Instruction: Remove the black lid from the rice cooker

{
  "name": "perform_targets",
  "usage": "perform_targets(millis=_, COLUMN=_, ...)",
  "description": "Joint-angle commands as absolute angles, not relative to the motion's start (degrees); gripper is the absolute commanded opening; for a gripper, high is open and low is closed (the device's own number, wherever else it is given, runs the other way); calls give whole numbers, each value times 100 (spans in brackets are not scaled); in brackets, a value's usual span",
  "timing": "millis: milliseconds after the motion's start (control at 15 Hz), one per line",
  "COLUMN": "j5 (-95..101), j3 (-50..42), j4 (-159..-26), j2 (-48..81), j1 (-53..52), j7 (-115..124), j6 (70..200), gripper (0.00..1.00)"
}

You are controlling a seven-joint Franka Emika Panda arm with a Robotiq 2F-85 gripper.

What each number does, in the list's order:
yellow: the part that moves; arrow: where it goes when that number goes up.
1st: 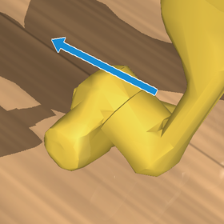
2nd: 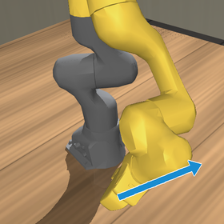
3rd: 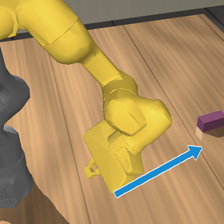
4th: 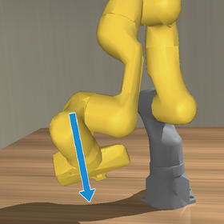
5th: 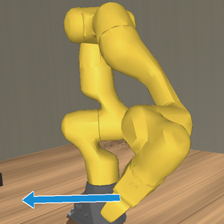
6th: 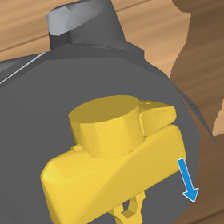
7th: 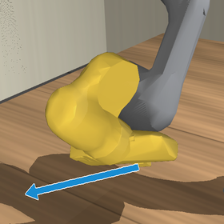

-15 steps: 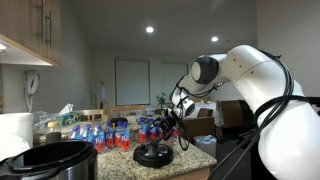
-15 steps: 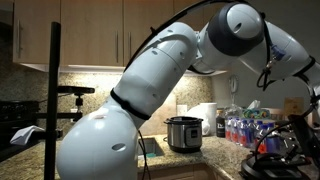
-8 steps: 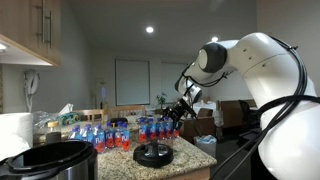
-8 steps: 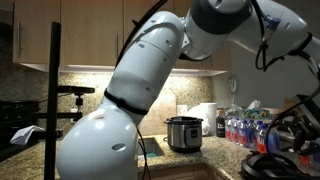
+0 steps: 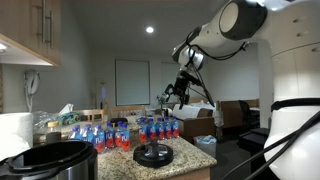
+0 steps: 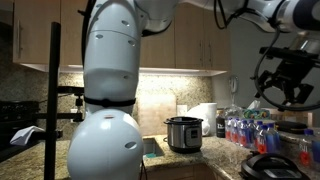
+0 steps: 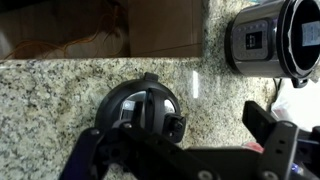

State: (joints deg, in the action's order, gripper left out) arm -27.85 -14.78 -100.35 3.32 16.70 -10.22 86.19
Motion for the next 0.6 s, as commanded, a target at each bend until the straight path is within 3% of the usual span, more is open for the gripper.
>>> perform_targets(millis=0, j5=-2057, j3=-1114, j4=-10771, j2=-930, j1=1195, j7=-154, j6=9528, gripper=100)
perform_targets(millis=533, j5=144, j3=825, j4=-11464, j2=-2464, j1=426, j7=2887, j6=10582, gripper=100)
